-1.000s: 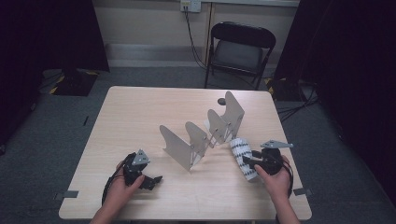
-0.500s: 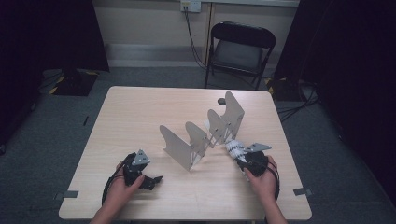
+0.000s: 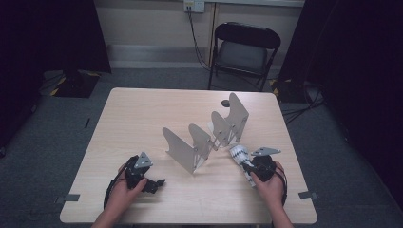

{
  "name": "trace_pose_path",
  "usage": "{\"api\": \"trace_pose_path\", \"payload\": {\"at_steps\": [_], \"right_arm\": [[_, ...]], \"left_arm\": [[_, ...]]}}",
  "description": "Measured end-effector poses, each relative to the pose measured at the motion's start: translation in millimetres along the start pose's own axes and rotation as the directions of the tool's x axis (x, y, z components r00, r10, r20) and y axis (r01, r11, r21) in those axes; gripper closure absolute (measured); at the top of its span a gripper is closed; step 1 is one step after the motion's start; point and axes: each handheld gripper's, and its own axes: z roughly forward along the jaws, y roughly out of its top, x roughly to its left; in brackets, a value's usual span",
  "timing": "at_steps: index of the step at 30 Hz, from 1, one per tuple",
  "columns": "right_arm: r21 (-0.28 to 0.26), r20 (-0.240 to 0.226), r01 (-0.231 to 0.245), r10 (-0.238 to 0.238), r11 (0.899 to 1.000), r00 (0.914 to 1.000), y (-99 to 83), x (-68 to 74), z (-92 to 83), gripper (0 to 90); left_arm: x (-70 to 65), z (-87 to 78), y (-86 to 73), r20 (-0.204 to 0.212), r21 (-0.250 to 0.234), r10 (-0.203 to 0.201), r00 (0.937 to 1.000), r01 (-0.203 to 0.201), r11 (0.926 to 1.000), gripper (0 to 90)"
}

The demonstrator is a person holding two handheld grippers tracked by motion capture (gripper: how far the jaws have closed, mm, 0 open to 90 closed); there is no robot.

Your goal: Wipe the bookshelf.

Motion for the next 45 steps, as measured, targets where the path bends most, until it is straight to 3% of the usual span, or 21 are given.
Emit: {"api": "trace_pose_path", "payload": {"at_steps": [8, 15, 23, 30, 36, 45], "right_arm": [[-0.023, -0.020, -0.066, 0.065, 0.998, 0.9977, 2.3, -9.5, -11.8, 76.2], [-0.071, -0.005, -0.104, 0.104, 0.992, 0.9945, 15.6, -19.0, -36.5, 76.3], [-0.157, 0.039, -0.099, 0.106, 0.983, 0.9936, 46.9, -28.8, -70.6, 76.3], [-0.217, 0.058, -0.085, 0.100, 0.972, 0.9932, 73.2, -28.8, -85.6, 76.3], [-0.224, 0.030, -0.066, 0.075, 0.972, 0.9967, 84.9, -19.5, -76.4, 76.3], [-0.174, -0.015, -0.034, 0.032, 0.984, 0.9994, 74.6, -1.2, -44.5, 76.6]], "left_arm": [[0.0, 0.0, 0.0, 0.000, -0.001, -0.001, 1.0000, 0.001, 1.0000, 0.3], [0.0, 0.0, 0.0, 0.000, 0.000, 0.000, 1.0000, 0.000, 1.0000, 0.3], [0.2, -0.1, 0.0, -0.001, 0.001, 0.002, 1.0000, -0.002, 1.0000, 0.2], [0.4, -0.2, 0.0, -0.001, 0.002, 0.003, 1.0000, -0.003, 1.0000, 0.3], [0.3, -0.2, 0.0, -0.001, 0.002, 0.003, 1.0000, -0.003, 1.0000, 0.2], [0.3, -0.2, 0.0, -0.001, 0.002, 0.002, 1.0000, -0.002, 1.0000, 0.2]]}}
